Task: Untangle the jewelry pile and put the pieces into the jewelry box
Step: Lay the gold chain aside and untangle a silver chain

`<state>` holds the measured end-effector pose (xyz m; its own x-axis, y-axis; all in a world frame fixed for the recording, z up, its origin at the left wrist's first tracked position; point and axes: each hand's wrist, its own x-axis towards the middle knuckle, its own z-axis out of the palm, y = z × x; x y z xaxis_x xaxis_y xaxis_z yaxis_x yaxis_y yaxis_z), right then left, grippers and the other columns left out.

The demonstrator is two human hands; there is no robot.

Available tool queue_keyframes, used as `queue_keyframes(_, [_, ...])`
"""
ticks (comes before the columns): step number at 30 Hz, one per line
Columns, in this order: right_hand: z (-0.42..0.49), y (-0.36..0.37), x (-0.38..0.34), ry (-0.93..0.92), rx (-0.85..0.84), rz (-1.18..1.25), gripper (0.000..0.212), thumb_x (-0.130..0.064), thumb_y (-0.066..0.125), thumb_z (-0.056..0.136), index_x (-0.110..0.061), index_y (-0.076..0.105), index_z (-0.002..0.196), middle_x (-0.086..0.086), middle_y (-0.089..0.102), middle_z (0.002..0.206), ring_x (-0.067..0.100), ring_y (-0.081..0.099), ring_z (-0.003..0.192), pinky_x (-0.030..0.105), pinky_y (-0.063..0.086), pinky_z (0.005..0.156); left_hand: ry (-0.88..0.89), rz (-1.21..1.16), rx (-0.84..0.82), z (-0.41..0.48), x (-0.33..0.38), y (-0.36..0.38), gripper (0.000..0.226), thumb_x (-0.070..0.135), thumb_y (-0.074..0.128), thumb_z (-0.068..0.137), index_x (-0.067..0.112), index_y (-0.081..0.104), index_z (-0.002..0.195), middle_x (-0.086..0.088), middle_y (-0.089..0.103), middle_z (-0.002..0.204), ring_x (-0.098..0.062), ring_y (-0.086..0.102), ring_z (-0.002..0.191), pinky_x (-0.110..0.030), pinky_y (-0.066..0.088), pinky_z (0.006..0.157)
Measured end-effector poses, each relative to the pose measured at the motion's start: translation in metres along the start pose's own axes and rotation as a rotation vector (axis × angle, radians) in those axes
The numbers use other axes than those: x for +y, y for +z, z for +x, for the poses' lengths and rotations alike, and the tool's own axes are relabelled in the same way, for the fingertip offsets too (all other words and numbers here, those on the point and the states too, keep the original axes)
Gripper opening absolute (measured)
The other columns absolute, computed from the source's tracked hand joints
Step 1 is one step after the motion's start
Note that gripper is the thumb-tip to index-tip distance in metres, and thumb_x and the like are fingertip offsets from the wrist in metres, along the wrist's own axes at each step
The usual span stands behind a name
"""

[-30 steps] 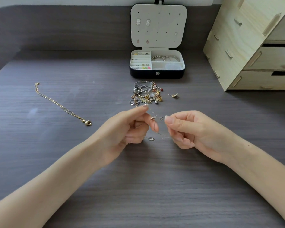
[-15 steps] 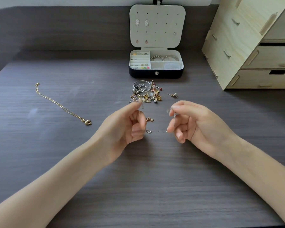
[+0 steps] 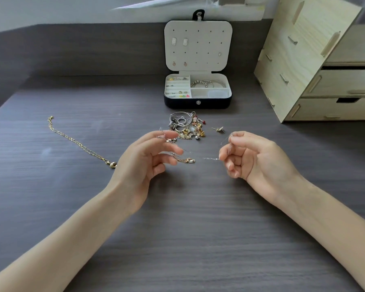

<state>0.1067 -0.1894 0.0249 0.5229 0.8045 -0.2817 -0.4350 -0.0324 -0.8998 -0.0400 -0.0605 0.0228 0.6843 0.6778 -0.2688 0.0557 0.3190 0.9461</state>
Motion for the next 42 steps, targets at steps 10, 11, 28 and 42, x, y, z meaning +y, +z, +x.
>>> queue_keyframes(10, [-0.010,-0.007,-0.004,-0.082,0.141,-0.411,0.013,0.006,0.057,0.086,-0.004,0.063,0.092,0.012,0.072,0.078,0.016,0.062,0.050,0.021,0.042,0.038,0.266,0.102,-0.141,-0.008,0.025,-0.008,0.018,0.016,0.056,0.075,0.019,0.073,0.073,-0.004,0.071,0.072,-0.010,0.048,0.059,-0.021,0.030,0.055])
queue_keyframes(11, [-0.010,-0.007,-0.004,-0.123,0.166,-0.529,0.011,0.003,0.059,0.086,-0.007,0.064,0.090,0.011,0.071,0.076,0.013,0.060,0.048,0.021,0.040,0.038,0.301,0.161,-0.182,-0.010,0.029,-0.007,0.017,0.017,0.057,0.077,0.019,0.073,0.074,-0.005,0.071,0.071,-0.010,0.047,0.058,-0.019,0.030,0.053])
queue_keyframes(28, [-0.026,0.042,-0.047,-0.439,-0.189,-0.685,0.012,-0.013,0.068,0.084,-0.001,0.071,0.086,0.010,0.073,0.088,0.015,0.065,0.084,0.022,0.048,0.079,0.354,0.452,-0.305,-0.033,0.071,-0.001,0.016,0.000,0.055,0.090,-0.003,0.062,0.104,0.011,0.052,0.057,-0.004,0.041,0.047,-0.008,0.035,0.048])
queue_keyframes(42, [-0.035,0.069,-0.097,-0.497,-0.251,-0.714,0.008,-0.013,0.068,0.083,-0.009,0.070,0.076,0.001,0.050,0.053,0.011,0.040,0.047,0.021,0.035,0.048,0.456,0.467,-0.238,-0.026,0.069,-0.007,0.011,0.006,0.065,0.086,-0.002,0.066,0.094,0.001,0.066,0.074,-0.003,0.060,0.066,-0.014,0.045,0.064])
